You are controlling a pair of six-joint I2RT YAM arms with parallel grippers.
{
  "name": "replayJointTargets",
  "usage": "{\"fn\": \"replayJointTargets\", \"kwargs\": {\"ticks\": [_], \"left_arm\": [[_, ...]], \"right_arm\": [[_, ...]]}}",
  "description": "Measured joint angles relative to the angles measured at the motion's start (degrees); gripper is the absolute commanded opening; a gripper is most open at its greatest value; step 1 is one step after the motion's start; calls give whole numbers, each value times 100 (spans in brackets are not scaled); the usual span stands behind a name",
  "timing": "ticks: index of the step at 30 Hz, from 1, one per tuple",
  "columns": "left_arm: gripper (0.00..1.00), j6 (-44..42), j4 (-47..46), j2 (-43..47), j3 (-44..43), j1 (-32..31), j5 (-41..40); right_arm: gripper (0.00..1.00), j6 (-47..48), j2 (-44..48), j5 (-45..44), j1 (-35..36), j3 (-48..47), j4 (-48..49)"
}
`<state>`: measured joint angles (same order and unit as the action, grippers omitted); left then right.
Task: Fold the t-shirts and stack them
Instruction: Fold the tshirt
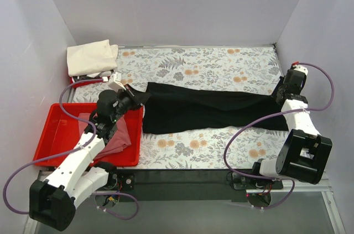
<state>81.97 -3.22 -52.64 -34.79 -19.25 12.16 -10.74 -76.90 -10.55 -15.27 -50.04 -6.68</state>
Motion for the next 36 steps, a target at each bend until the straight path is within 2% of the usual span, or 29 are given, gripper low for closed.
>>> {"fn": "replayJointTargets", "kwargs": {"ticks": [14, 15, 17, 18, 19, 20, 21, 24, 29, 32, 36], "left_arm": [[0, 118, 962, 750, 420, -2, 378], [3, 98, 1021, 745, 420, -2, 380], [28, 20, 1163, 719, 420, -2, 369], [58, -20, 1248, 704, 420, -2, 356], [71, -46, 1340, 697, 420, -2, 313], [81, -20, 1423, 699, 420, -2, 247], [86, 4, 1534, 721, 420, -2, 146], [86, 7, 1773, 848, 415, -2, -168], [87, 0, 1836, 826, 227, -2, -553], [87, 20, 1541, 286, -7, -79, -579], [88, 26, 1099, -894, -415, -660, -835]], "right_arm": [[1, 160, 326, -625, -72, 256, -299], [1, 164, 326, -667, -79, 286, -310], [1, 170, 326, -772, -85, 337, -378], [14, 173, 326, -815, -85, 348, -393], [22, 170, 326, -855, -85, 354, -396], [34, 153, 326, -881, -85, 356, -400], [59, 140, 343, -892, -85, 361, -402], [68, 192, 542, -850, -85, 407, -446], [69, 173, 1349, -520, 24, 549, -450], [69, 170, 1659, -181, 229, 647, -293], [68, 186, 1488, 44, 979, 678, -129]]}}
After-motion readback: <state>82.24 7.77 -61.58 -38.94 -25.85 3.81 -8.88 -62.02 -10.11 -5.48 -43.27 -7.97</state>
